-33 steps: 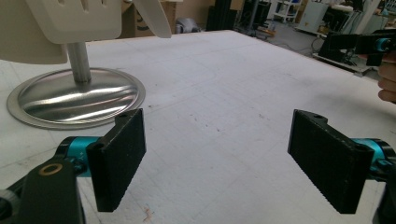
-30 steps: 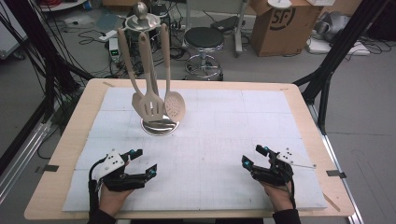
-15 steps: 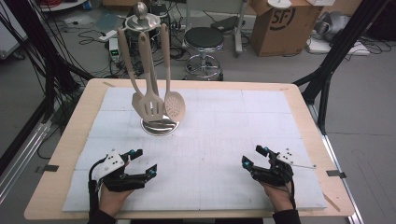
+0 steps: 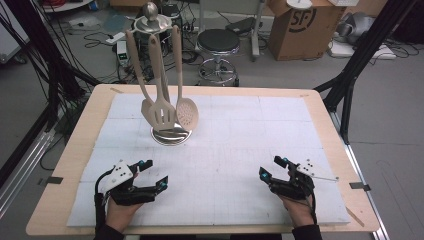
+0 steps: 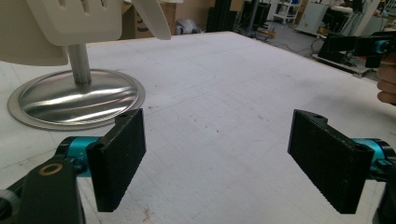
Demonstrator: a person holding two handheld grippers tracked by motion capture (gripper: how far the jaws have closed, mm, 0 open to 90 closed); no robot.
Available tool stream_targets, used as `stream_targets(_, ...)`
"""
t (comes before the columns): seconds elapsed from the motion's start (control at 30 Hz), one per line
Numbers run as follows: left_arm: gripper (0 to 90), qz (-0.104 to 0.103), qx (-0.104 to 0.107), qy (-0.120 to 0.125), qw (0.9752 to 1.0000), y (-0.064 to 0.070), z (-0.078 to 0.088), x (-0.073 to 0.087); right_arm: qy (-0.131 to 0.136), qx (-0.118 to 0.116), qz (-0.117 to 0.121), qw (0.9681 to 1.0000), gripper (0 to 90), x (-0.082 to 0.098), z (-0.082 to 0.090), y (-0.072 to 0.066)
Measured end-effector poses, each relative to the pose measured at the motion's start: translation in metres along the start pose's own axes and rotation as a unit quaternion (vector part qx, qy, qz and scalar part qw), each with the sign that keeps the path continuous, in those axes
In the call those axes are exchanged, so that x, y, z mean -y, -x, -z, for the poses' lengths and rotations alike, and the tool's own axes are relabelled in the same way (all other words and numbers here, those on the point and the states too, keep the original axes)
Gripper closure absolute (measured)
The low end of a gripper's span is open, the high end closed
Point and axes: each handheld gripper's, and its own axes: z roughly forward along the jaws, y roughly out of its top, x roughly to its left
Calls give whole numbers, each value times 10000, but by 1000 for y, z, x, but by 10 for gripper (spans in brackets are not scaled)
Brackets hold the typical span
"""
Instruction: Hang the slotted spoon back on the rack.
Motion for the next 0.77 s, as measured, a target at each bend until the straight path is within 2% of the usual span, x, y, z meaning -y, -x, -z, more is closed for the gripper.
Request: stream_targets(0.77,196,12,12,-6,10000,-1,-1,0,-17,-15,-5,10000,205,1,-1,-1)
